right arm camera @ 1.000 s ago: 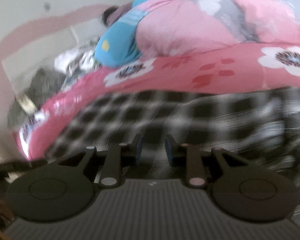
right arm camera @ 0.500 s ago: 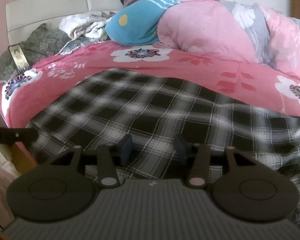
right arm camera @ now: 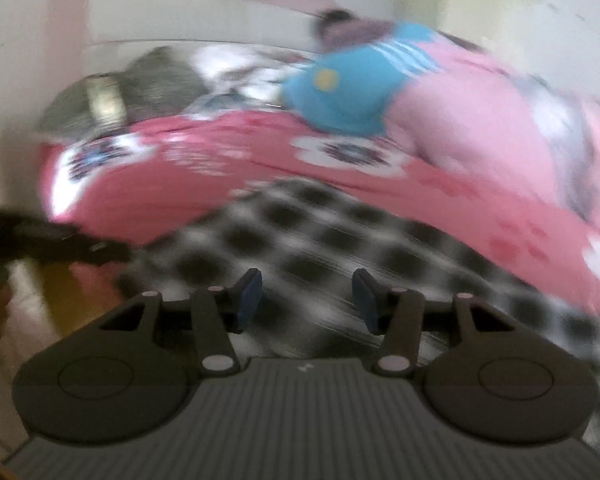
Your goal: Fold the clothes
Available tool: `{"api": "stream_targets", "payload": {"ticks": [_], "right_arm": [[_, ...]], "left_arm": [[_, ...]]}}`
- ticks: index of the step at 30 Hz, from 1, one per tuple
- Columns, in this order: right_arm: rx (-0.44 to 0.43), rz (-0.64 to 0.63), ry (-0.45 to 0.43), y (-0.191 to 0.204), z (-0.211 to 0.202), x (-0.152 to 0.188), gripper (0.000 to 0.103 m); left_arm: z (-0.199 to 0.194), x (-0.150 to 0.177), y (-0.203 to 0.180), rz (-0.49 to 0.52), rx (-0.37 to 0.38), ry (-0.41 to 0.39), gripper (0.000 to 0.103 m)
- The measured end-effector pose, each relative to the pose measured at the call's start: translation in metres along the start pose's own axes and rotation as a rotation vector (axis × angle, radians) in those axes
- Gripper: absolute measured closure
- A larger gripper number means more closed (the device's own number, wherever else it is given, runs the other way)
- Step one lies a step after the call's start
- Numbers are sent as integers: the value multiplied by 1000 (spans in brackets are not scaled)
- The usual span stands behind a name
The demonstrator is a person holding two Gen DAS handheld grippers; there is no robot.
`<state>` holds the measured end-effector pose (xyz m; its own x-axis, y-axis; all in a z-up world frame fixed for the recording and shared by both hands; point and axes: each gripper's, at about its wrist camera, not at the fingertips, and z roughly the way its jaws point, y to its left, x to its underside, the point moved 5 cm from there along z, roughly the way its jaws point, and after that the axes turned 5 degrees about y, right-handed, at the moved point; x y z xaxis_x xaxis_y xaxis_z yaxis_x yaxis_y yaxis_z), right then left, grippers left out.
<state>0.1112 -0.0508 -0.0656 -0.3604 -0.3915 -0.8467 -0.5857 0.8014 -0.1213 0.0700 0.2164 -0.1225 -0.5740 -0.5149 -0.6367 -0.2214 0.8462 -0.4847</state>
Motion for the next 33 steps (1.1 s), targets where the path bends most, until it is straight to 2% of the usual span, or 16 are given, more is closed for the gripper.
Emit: {"api": "stream_targets", "payload": {"ticks": [2,8,10,16,19,21,24,28,31,33], "right_arm": [[-56,-89,-13,27,6,-4,53],[-143,-334,0,98,35,1,53],[-138,-408,11,114,45,6,54],[-37,-574,23,139,68,15,56],[-23,-590,21,140,66,15,63],[-52,-509,19,132,61,8,79],[-131,-291,32,110,57,-7,94],[-294,85,50,71,57,-17,96],[-368,245,12,53,50,-17,96],[-369,259,-17,51,45,-17,96]], "left_arm": [[1,-3,8,-32,3,-1,47],[3,-9,22,-104,23,-2,54],[3,-11,25,-115,28,-3,54],[0,-19,23,-108,38,-16,54],[-1,-28,20,-102,57,-23,54],[-2,-34,18,-108,86,-22,54],[0,-44,16,-135,166,3,52],[8,-53,10,-168,284,55,51],[22,-53,3,-203,364,125,47],[34,-51,-3,-218,419,184,47]]}}
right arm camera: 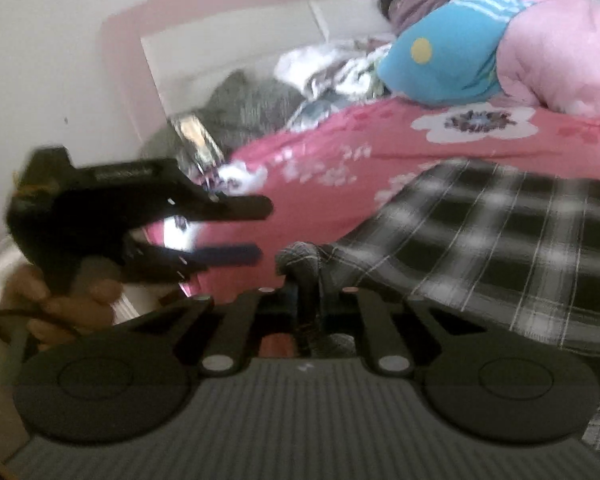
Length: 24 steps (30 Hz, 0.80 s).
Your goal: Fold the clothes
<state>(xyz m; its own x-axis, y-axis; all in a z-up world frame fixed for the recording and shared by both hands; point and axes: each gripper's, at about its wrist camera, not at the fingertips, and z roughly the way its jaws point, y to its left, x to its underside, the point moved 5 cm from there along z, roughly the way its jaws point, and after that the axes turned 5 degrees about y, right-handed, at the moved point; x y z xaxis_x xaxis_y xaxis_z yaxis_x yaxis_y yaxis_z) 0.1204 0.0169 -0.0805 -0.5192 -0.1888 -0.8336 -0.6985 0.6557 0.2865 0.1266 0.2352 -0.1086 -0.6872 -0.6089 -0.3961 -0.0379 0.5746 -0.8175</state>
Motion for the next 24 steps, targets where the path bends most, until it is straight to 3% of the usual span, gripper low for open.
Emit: {"api": "stream_targets", "payload": {"ticks": [4,11,19,24], "right_arm": [[19,-30,-29,1,-3,-3,96],[35,-79,-34,4,-3,-6,96],[45,-116,-36,8,-4,-5,96],[55,-147,-28,10,-5,-3,92]], "left_arm": [[27,-1,-1,-18,46,100,47],[55,-1,-4,-17,72,188,47],[77,8,-13,29,97,258,47],[78,13,-17,70,75,247,48]]}}
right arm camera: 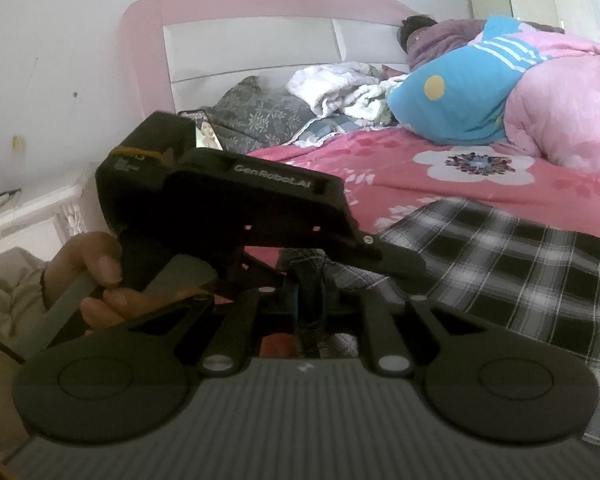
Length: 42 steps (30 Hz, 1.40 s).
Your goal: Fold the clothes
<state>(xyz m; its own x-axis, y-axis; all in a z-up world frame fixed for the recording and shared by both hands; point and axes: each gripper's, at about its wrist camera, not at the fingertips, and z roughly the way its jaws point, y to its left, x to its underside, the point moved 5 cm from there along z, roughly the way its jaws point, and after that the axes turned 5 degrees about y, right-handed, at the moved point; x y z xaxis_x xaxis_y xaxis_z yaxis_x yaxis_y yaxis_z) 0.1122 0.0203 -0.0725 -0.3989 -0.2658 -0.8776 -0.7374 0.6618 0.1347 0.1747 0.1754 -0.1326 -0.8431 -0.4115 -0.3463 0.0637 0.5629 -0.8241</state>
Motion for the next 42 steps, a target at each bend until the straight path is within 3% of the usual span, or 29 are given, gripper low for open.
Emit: {"api": "stream_targets", "payload": {"ticks": [5,11,18,20,23,26,34,37,42], "right_arm": [[-8,14,8,-4,-17,6,90],[62,95,31,-28,-53,20,86],[128,328,4,-82,-83,7,75],[100,382,20,-95,-77,-10,70],[59,461,48,-112,-67,-36,49],[33,484,164,-120,-38,-59,43],[56,446,395,-117,54,-95,35],[75,420,455,-114,84,-100,28],[151,377,512,-118,115,-105,25]], "left_arm": [[0,5,-4,40,-51,-19,52],[1,9,-13,114,-125,-35,56],[2,20,-27,244,-215,-66,58],[3,22,-29,271,-239,-74,59],[4,24,-30,293,-259,-80,61],[4,24,-29,296,-267,-84,66],[6,27,-32,326,-304,-96,71],[7,28,-34,341,-319,-97,72],[8,30,-37,363,-342,-95,72]]}}
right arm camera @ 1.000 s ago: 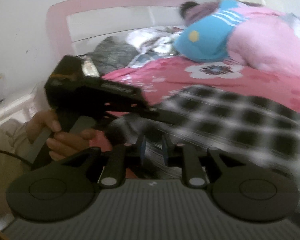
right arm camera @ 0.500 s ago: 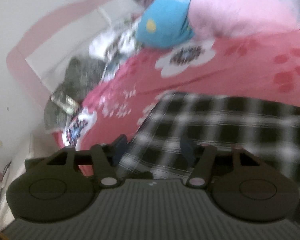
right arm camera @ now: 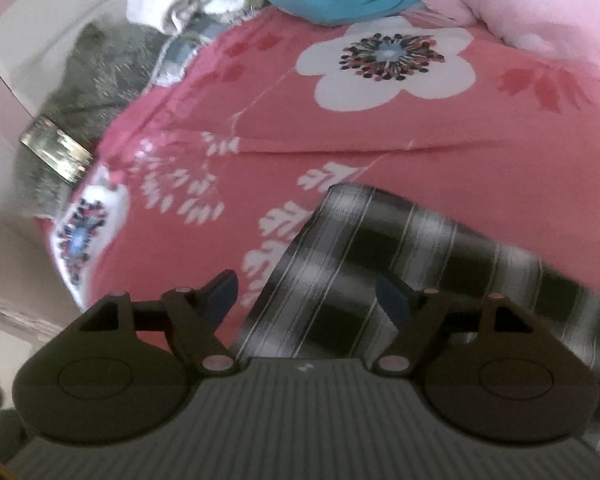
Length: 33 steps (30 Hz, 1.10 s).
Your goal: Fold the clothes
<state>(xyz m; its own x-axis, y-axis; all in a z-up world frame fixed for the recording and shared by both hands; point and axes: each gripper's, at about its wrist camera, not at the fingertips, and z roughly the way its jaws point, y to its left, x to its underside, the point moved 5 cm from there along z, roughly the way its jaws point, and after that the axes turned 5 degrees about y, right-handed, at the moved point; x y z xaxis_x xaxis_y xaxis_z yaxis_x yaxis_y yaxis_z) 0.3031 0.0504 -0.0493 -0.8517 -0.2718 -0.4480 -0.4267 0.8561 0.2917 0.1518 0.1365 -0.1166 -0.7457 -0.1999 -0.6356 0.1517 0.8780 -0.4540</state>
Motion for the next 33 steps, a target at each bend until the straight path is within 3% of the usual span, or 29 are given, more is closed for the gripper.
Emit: {"api": "stream_targets", "payload": {"ticks": [11,33], "right_arm": [[98,-8,77,6,41,-9,25],[219,-135,112,23,64,-10,24]], "left_arm": [[1,1,-7,53,-44,-8,73],[-2,4,-12,84,-61,-17,75]]}}
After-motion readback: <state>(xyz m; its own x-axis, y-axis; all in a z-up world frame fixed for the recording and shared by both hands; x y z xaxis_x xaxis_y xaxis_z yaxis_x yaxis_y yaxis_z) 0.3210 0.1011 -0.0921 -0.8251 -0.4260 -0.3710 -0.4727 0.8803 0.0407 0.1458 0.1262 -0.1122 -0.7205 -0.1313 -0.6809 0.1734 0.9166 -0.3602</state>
